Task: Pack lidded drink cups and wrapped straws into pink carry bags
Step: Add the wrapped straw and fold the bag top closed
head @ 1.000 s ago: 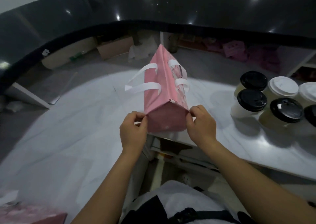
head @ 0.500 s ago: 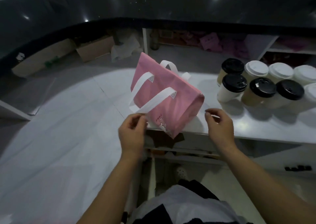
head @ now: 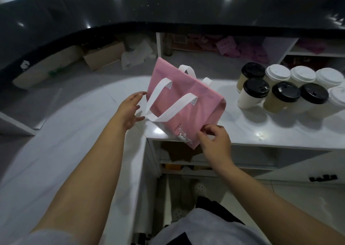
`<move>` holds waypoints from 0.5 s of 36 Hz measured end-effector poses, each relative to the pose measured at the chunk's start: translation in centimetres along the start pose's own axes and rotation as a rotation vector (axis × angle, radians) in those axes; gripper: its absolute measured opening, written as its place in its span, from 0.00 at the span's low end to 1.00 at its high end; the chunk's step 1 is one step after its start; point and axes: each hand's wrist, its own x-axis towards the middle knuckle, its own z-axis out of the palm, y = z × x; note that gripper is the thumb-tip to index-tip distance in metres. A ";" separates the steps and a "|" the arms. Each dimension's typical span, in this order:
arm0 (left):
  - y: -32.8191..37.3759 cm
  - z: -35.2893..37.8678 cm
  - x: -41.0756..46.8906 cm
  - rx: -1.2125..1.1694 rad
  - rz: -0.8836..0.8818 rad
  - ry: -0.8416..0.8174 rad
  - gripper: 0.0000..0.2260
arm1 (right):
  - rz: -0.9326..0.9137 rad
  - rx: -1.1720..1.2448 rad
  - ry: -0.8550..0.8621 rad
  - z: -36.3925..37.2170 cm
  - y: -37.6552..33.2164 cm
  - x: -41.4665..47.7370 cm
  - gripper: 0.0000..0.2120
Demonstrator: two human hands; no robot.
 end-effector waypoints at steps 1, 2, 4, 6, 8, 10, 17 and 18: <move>0.0 0.0 0.2 -0.014 -0.005 -0.018 0.10 | -0.003 -0.009 0.000 0.0 0.1 0.0 0.01; 0.0 0.0 0.3 -0.021 -0.010 -0.040 0.09 | -0.004 -0.017 -0.004 0.0 0.2 0.0 0.01; 0.0 0.1 0.6 -0.010 -0.009 -0.071 0.08 | -0.006 -0.033 -0.008 -0.1 0.3 -0.1 0.02; -0.1 0.4 0.9 -0.017 0.008 -0.061 0.06 | 0.005 -0.034 -0.002 -0.2 0.4 -0.2 0.02; -0.3 0.6 1.1 -0.070 0.016 -0.029 0.03 | 0.021 -0.034 0.004 -0.4 0.3 -0.3 0.03; -0.5 0.6 1.0 -0.154 -0.004 -0.021 0.04 | 0.030 -0.050 0.009 -0.7 0.2 -0.4 0.03; -0.7 0.8 0.0 -0.204 -0.053 -0.005 0.04 | 0.000 -0.103 -0.047 -1.2 1.0 -1.9 0.04; -0.7 1.0 -0.2 -0.201 -0.042 -0.017 0.04 | 0.002 -0.102 -0.064 -1.2 0.9 -2.4 0.04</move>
